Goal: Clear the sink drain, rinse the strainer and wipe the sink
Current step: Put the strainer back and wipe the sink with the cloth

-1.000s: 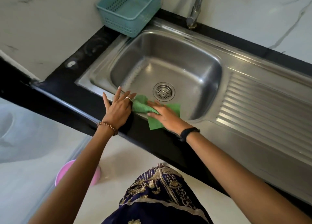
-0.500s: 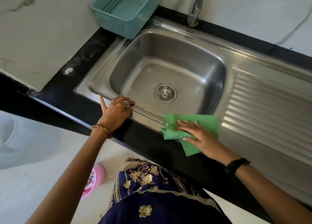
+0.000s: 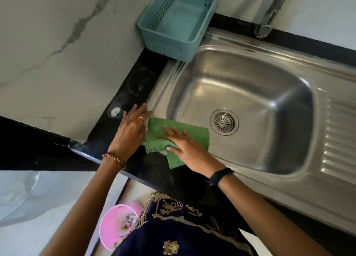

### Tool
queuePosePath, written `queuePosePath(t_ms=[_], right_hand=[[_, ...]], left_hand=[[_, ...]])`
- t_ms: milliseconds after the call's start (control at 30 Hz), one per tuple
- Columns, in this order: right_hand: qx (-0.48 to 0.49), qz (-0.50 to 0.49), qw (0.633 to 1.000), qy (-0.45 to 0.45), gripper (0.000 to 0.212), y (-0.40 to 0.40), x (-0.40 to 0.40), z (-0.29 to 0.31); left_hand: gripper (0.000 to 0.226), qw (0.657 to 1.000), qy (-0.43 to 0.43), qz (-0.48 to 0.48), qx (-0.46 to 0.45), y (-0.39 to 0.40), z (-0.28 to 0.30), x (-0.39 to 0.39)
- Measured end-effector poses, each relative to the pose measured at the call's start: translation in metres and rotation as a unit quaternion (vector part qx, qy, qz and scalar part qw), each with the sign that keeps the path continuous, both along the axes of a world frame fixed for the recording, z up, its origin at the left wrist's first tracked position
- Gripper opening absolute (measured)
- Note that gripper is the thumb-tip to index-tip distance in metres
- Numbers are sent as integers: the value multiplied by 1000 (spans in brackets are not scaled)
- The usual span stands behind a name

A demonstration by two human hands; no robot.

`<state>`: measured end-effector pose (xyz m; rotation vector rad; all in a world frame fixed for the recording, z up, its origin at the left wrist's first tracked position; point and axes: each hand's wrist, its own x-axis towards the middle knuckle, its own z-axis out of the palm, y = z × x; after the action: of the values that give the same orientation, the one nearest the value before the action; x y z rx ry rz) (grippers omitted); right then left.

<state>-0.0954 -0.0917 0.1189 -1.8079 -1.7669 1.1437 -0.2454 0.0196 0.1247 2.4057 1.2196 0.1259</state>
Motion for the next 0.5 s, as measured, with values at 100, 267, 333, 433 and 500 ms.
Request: queuePosePath(t_ms=[100,267,333,433,500], right_hand=[[1,-16,1000,6,43,-19,11,0],[-37,-59,997,25,42,-52,29,4],[-30,-58,998,8,44,-48,25,4],[-6,-58,998,-8,42,-21,8,2],[9,-70,997,-19,43,3,-8,-2]], left_hand=[[49,998,-33,-48,-28,19,2,0],[42,996,-71,-58,8,27,1,3],[39,995,-87,-47,16,31,1,5],[37,994,-92,-49,34,40,4,13],[37,992,-107,-51,51,46,11,24]])
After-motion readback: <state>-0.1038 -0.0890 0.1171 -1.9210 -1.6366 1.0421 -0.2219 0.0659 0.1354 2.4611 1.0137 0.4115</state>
